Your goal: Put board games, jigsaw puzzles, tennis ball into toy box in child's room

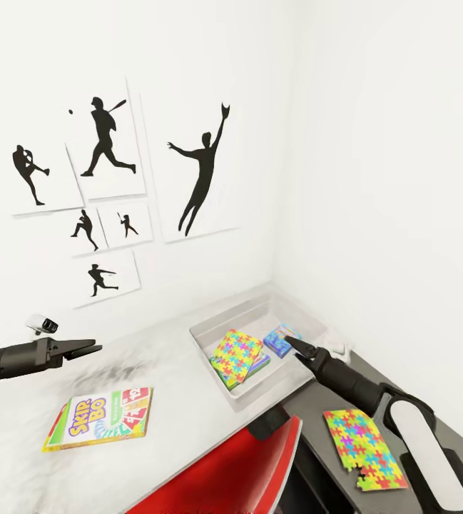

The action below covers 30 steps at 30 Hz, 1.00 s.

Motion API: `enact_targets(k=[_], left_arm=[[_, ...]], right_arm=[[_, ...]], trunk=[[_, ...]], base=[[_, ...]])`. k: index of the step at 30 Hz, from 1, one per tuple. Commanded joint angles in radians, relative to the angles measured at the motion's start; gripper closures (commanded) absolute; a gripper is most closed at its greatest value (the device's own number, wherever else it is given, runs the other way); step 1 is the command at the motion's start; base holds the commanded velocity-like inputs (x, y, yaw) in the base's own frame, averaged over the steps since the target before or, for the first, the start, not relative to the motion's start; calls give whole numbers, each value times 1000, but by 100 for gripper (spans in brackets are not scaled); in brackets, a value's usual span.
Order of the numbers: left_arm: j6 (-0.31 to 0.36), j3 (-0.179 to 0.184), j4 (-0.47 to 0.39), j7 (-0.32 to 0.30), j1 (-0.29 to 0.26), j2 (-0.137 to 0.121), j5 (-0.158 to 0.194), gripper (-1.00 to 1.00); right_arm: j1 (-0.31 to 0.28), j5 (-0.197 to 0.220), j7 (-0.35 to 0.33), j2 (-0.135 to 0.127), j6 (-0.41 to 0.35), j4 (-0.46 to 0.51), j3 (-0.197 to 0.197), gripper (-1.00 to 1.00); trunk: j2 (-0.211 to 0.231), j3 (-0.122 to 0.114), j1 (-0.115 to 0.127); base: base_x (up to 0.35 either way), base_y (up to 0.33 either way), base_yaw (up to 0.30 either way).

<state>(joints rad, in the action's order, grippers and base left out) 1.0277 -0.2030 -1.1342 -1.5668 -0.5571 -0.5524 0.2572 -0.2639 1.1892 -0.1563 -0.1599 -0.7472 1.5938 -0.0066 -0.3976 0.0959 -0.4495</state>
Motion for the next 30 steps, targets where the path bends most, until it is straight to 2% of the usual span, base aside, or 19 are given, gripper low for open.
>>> enact_targets(k=[1, 3, 5, 9, 14, 24, 30], left_arm=[[10, 1, 0, -4, -1, 0, 0, -100], [10, 1, 0, -4, -1, 0, -1, -100], [10, 1, 0, -4, -1, 1, -1, -100], [9, 1, 0, -4, -1, 2, -1, -100], [10, 1, 0, -4, -1, 2, -1, -100], [9, 1, 0, -4, -1, 2, -1, -100], [9, 1, 0, -4, -1, 2, -1, -100]], right_arm=[[-1, -2, -19, -11, -4, 0, -3, -100], [0, -5, -93, -36, -2, -1, -16, -100], [0, -9, -146, -44, 0, -2, -23, -100], [0, -13, -196, -50, 3, -5, -30, -100], [0, -15, -209, -52, 6, -24, -34, -100], [0, -15, -214, -49, 32, -58, -35, -100], [0, -17, -210, -42, 36, -55, -29, -100]], trunk=[[-2, 2, -1], [-2, 2, -1], [-2, 2, -1], [-2, 2, -1], [-2, 2, -1], [-2, 2, -1], [-2, 2, -1]], base=[[-61, 17, 0], [-32, 9, 0], [-19, 5, 0], [-91, 20, 0], [-224, 90, -24], [-275, 119, -162], [-237, 111, 83]])
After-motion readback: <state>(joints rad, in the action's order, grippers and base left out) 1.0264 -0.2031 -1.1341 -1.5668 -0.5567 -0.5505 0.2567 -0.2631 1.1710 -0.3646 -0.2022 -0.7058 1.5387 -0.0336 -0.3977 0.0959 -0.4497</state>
